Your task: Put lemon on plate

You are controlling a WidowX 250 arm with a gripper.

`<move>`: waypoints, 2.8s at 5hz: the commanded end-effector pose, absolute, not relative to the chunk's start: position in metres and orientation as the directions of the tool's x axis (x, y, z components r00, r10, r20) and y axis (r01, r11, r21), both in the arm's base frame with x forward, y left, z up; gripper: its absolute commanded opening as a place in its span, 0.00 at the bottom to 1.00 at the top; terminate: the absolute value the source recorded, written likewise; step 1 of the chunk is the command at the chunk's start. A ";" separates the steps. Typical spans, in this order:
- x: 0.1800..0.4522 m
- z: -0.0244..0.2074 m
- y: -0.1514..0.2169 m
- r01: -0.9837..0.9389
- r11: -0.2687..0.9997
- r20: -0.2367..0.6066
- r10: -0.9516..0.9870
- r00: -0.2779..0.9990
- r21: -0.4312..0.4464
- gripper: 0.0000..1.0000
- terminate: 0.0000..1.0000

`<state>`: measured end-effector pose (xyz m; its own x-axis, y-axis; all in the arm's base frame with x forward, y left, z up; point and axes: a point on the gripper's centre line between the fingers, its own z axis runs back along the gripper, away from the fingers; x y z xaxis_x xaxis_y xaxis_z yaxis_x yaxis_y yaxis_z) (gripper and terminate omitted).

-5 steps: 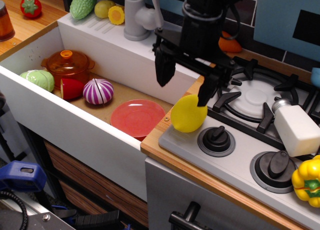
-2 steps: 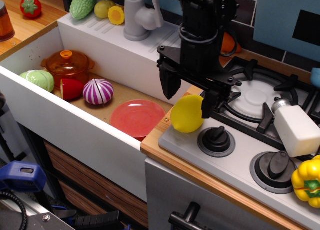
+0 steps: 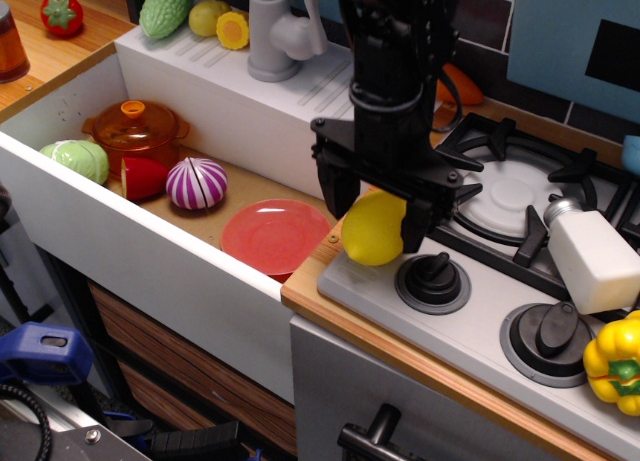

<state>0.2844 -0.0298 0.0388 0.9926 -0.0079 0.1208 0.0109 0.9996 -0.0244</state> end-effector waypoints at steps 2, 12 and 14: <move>0.294 0.064 -0.003 0.008 1.000 0.107 -0.011 0.994 0.025 0.00 0.00; 0.331 -0.015 0.082 0.018 0.998 0.168 -0.027 0.985 0.053 0.00 0.00; 0.325 -0.012 0.074 0.008 0.999 0.193 -0.018 0.981 0.051 1.00 1.00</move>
